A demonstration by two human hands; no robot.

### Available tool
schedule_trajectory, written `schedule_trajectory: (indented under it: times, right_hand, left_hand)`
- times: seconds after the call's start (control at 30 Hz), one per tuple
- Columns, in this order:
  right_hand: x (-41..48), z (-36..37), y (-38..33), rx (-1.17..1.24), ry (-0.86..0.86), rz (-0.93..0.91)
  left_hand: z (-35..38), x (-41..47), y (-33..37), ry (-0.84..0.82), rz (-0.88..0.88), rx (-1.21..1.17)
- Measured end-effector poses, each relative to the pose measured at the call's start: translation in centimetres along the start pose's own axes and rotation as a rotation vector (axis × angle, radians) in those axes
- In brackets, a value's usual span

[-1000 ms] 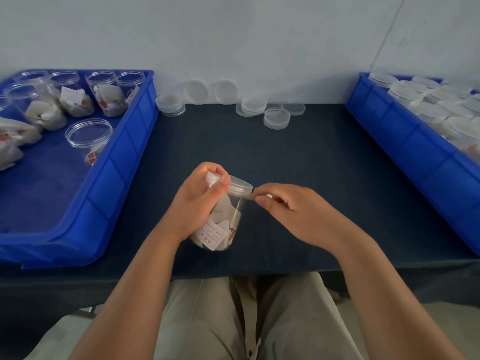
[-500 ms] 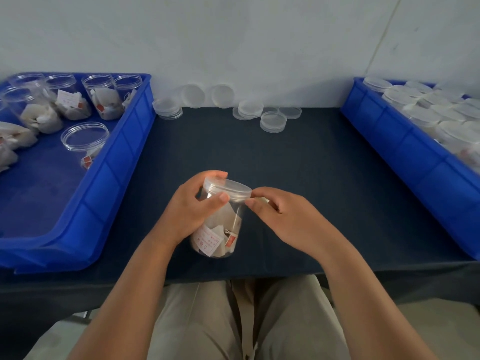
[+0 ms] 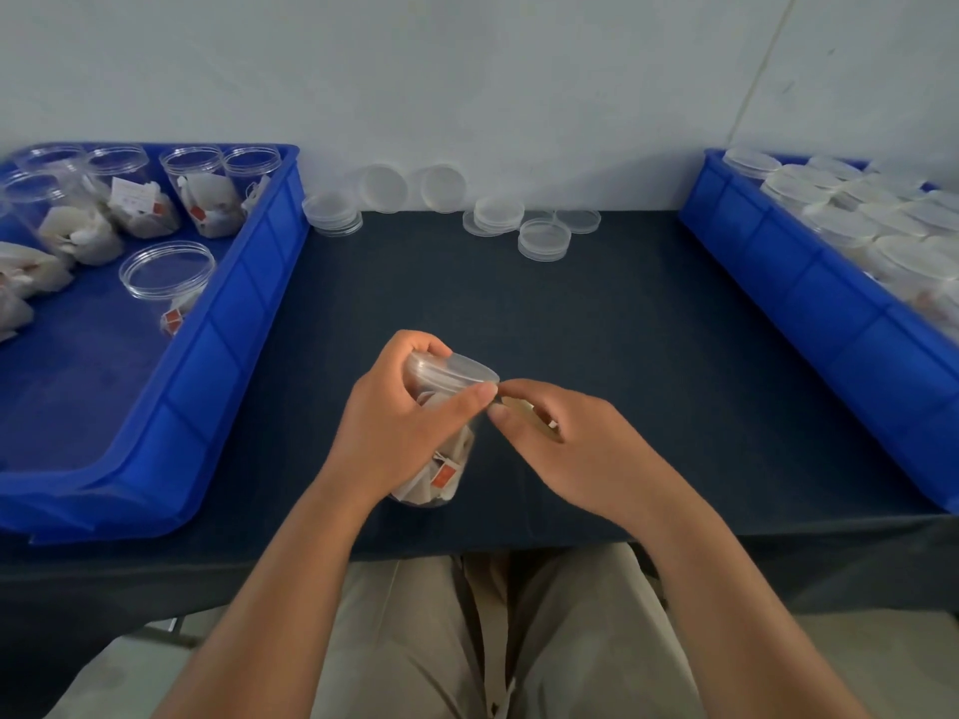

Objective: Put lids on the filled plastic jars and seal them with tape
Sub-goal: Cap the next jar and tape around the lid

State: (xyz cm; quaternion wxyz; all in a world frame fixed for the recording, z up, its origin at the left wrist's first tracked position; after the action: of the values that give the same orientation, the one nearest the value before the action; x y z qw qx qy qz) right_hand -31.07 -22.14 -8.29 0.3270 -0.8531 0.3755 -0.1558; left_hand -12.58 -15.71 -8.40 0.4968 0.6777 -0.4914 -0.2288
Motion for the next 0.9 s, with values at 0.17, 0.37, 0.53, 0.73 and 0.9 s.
schedule_trajectory:
  times: [0.17, 0.37, 0.53, 0.73, 0.9]
  right_hand:
    - [-0.9, -0.9, -0.1, 0.023, -0.041, -0.064]
    - [0.5, -0.5, 0.6, -0.134, 0.038, 0.005]
    - [1.7, -0.3, 1.1, -0.218, 0.044, 0.076]
    - [3.1, 0.2, 1.7, -0.244, 0.039, 0.129]
    - [4.4, 0.0, 5.6, -0.419, 0.028, 0.34]
  left_hand:
    - [-0.2, 0.7, -0.4, -0.032, -0.039, -0.046]
    - [0.2, 0.8, 0.0, -0.048, -0.029, -0.004]
    - [1.5, 0.0, 1.1, 0.113, 0.073, 0.239]
    - [1.2, -0.5, 1.8, 0.138, 0.073, 0.254]
    - [5.5, -5.9, 2.8, -0.073, 0.026, 0.02]
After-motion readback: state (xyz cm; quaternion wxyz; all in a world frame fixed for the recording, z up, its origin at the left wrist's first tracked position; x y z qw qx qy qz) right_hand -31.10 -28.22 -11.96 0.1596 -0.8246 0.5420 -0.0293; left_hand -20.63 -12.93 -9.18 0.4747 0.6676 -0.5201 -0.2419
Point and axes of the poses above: each hand's wrist, its own x-axis towards the middle knuckle, its own z-axis out of the palm, y = z × x, the point moved 6 cm from there along x, towards the middle knuckle, and after that the axes turned 4 degrees about -z, right-handed, at the moved point
